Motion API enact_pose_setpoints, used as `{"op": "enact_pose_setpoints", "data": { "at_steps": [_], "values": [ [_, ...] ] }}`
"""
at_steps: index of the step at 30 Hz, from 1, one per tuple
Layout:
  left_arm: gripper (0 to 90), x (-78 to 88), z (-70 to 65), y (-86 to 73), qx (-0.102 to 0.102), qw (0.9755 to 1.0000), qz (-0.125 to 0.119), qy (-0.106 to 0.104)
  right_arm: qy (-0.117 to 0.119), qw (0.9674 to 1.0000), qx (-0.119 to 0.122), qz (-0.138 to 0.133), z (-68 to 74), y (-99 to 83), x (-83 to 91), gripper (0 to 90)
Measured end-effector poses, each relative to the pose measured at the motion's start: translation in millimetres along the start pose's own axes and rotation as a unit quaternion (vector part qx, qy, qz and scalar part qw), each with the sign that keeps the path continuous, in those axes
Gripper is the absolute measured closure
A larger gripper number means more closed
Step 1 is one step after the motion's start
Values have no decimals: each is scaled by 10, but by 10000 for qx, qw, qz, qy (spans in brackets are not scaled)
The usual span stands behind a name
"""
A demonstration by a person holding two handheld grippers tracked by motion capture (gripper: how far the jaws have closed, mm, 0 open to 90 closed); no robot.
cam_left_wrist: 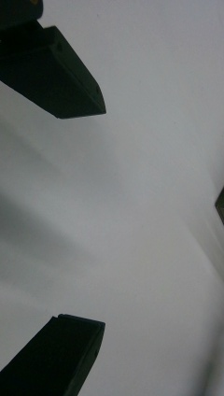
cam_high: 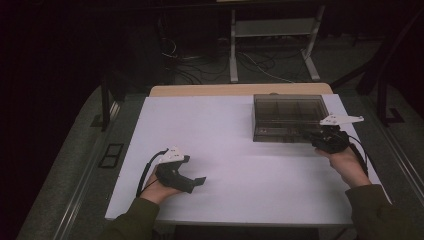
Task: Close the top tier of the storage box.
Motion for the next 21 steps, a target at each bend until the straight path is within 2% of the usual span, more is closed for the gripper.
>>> {"op": "enact_pose_setpoints", "data": {
  "at_steps": [21],
  "values": [
    [0, -7, -9, -8, -2, 10000, 16, -36, -125, 9999, -58, -52, -73, 80, -116, 890]
  ]
}}
Point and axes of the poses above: each handheld gripper's, and its own axes: x roughly backward along the jaws, y roughly out of its top, z roughly to its left, the point moved 1 cm from there along -x, roughly forward along the jaws, and after that the axes turned 8 degrees about -x, right-handed, at the moved point
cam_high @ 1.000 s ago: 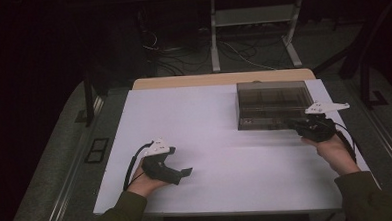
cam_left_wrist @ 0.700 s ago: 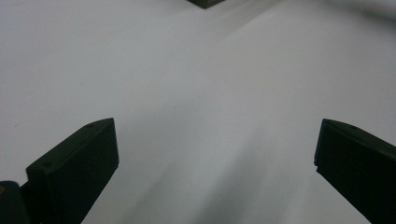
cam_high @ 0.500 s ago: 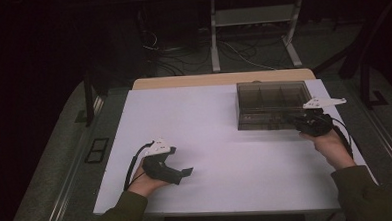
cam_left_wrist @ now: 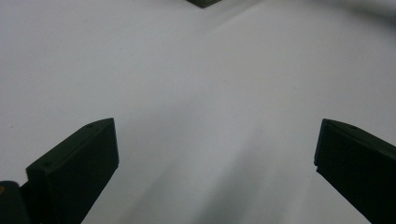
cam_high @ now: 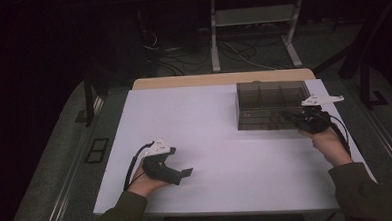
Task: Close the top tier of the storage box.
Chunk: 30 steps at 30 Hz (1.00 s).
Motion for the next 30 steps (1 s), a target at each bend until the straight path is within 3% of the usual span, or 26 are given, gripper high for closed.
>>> {"op": "enact_pose_setpoints", "data": {
  "at_steps": [17, 30],
  "values": [
    [0, -1, -1, -6, 1, 10000, -5, -22, 13, 10000, -24, -60, -7, -22, 71, 888],
    [0, -3, -7, -7, -5, 10000, 4, -37, 319, 9994, -42, -156, 101, -91, 293, 685]
  ]
}}
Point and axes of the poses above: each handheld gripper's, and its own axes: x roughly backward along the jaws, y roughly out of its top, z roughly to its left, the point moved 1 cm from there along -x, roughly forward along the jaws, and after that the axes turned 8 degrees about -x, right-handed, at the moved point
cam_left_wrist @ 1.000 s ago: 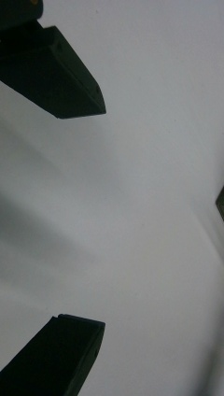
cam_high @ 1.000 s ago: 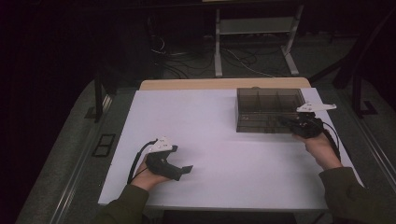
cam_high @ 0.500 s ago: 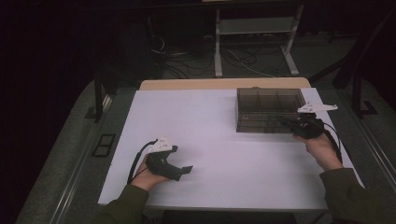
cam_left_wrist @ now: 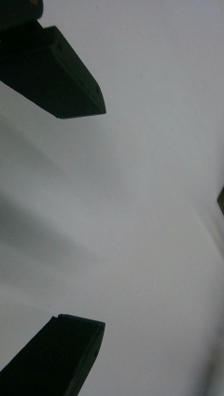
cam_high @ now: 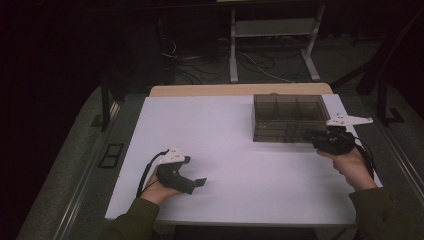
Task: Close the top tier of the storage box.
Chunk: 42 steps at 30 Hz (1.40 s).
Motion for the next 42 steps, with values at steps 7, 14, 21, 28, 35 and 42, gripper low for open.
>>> {"op": "enact_pose_setpoints", "data": {
  "at_steps": [7, 14, 21, 28, 35, 42],
  "values": [
    [0, -6, -7, 3, -21, 10000, -6, -20, 175, 9998, 60, 37, 93, -88, 56, 554],
    [0, -2, -10, 5, -34, 10000, -6, -30, 331, 9994, 126, 24, 198, -193, 79, 440],
    [0, -1, -12, 8, -29, 10000, -14, -39, 407, 9991, 116, -27, 285, -301, 98, 306],
    [0, 6, -11, 10, -44, 10000, -27, -38, 471, 9986, 234, -96, 389, -394, 87, 196],
    [0, 9, -10, 9, -44, 10000, -41, -44, 621, 9975, 340, -7, 508, -523, 90, 182],
    [0, 12, -12, 11, -56, 10000, -49, -35, 681, 9970, 352, 55, 593, -611, 89, 114]
  ]
}}
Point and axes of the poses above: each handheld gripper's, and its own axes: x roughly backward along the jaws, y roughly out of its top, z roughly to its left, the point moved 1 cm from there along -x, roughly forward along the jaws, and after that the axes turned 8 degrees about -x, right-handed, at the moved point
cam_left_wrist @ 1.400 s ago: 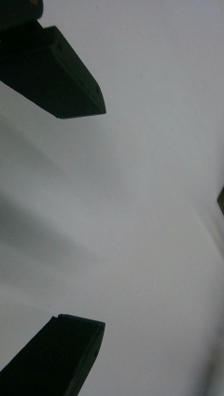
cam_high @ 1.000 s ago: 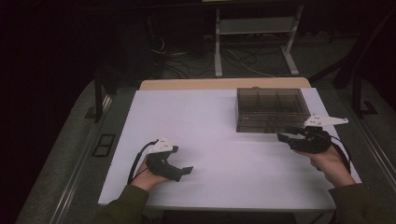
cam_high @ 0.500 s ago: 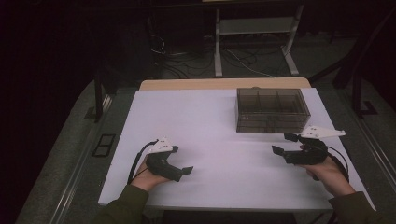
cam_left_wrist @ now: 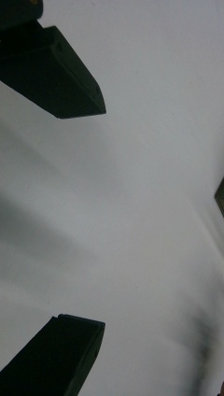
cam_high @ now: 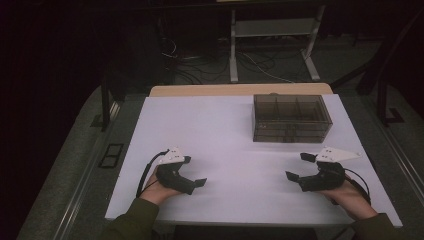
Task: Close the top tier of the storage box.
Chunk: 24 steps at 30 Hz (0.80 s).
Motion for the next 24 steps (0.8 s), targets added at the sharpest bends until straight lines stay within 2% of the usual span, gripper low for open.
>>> {"op": "enact_pose_setpoints", "data": {
  "at_steps": [15, 24],
  "values": [
    [0, 4, -3, -1, -10, 10000, 10, -18, 67, 9997, 60, 238, 55, -153, -79, 114],
    [0, -2, -9, -2, -6, 10000, 16, -37, 75, 9995, 85, 301, 56, -161, -100, 114]
  ]
}}
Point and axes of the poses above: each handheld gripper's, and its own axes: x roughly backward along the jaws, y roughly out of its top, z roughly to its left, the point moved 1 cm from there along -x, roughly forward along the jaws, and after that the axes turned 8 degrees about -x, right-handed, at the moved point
